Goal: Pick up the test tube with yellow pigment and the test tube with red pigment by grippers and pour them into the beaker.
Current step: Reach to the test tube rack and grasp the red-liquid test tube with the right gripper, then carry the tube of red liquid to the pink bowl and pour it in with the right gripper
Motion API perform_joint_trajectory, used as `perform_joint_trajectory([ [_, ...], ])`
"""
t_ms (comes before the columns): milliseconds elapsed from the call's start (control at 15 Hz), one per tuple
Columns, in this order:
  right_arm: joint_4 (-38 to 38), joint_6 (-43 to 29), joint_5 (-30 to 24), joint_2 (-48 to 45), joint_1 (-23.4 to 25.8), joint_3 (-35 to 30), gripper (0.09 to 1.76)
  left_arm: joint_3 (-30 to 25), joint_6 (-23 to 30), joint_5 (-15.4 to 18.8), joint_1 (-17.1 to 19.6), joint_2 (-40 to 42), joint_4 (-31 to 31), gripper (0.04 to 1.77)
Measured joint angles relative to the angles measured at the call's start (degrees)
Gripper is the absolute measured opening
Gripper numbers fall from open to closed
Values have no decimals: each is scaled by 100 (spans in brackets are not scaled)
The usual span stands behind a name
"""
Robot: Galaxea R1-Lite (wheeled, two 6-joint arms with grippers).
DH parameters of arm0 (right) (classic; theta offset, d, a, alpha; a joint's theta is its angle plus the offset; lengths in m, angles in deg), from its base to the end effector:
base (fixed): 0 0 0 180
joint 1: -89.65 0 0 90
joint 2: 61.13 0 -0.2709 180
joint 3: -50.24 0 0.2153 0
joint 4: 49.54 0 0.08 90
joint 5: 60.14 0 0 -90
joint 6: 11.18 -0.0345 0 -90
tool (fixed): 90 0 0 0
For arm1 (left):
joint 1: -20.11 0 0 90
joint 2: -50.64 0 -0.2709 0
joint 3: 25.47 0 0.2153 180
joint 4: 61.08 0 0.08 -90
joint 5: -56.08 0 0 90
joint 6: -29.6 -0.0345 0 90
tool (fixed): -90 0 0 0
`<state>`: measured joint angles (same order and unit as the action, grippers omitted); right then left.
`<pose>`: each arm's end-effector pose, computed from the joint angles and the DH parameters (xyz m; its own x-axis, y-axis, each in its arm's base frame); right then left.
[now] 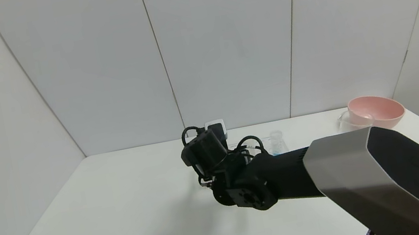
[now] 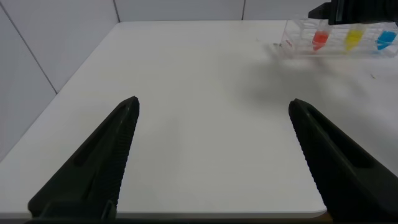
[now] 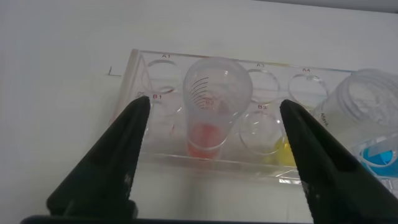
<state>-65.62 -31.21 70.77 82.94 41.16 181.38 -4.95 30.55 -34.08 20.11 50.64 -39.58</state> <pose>0.3628 0.3759 0.0593 0.9284 0.0609 -0.3665 -0.0650 0.9979 0.0012 0.0452 0.0001 0.0735 0.9998 0.0028 -0.0171 -0.0031 0.9999 -0.0165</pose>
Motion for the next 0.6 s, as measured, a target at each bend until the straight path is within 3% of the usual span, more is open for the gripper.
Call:
perform_joint_trajectory([
  [200,17,-9,-22,-62,13,-91,104,0,0,2,0,0,-2,172],
  [400,23,-13,-40,-96,15,-117,71,0,0,0,0,0,0,172],
  [467,30,-20,-38,-99,13,-119,50,0,-2,2,0,0,-2,172],
  [600,28,-28,-44,-101,11,-119,50,0,0,2,0,0,0,172],
])
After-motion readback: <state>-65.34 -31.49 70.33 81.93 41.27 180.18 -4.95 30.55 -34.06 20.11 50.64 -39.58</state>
